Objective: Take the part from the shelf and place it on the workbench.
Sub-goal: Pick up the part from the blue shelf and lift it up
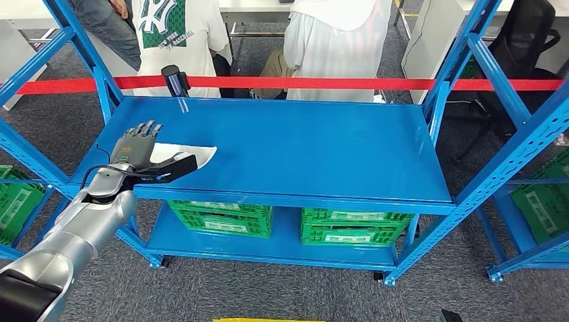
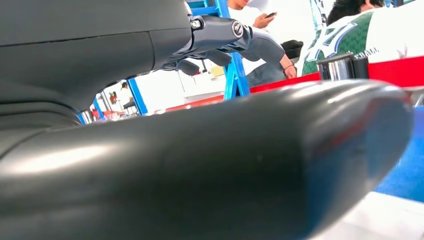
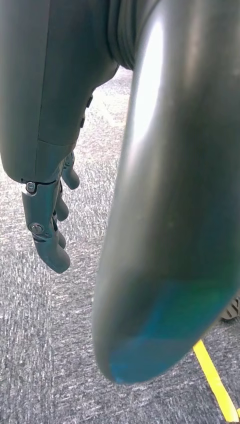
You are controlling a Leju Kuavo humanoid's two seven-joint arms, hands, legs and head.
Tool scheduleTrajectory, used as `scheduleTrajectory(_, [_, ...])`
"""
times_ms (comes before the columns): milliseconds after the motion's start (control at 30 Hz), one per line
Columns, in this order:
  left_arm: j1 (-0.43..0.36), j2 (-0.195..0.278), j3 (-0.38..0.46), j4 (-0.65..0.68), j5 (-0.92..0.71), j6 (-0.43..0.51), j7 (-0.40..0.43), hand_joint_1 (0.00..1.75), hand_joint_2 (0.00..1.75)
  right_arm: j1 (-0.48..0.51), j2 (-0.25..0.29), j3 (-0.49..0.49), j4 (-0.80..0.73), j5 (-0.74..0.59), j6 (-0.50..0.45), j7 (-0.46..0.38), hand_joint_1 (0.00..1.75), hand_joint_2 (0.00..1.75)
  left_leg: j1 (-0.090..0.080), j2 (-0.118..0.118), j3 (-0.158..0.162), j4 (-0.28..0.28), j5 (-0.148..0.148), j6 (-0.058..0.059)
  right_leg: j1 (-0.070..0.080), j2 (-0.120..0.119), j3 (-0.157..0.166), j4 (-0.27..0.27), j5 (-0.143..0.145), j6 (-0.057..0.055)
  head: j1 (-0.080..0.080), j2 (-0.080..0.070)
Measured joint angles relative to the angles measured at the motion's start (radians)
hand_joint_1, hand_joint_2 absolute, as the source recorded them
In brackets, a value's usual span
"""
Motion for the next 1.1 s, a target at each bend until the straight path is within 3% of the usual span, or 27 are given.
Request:
scheduleTrajectory(433, [0.002,0.005,0.003,-0.007,0.023,0.023,-0.013,0.00,0.00,0.000,-0.002,-0.001,0.000,0.008,0.006,-0.006,0.00,0.00,0.000,0.000,0.000,0.000,0.000,0.000,0.000,0.000,0.000,0.000,0.000,0.000,0.000,0.000])
scheduleTrajectory(767, [0.003,0.025,-0.001,-0.007,-0.028,-0.031,-0.030,0.00,0.00,0.000,-0.002,-0.002,0.000,0.011,0.006,-0.006,0.00,0.00,0.000,0.001,0.000,0.000,0.000,0.000,0.000,0.000,0.000,0.000,0.000,0.000,0.000,0.000])
scheduleTrajectory(1100, [0.024,0.048,-0.016,-0.006,-0.079,-0.047,0.014,0.00,0.00,0.000,-0.002,-0.008,0.000,0.011,0.008,-0.012,0.00,0.00,0.000,0.000,-0.001,0.000,0.000,0.000,0.000,0.000,-0.001,0.000,0.000,0.000,0.000,0.000])
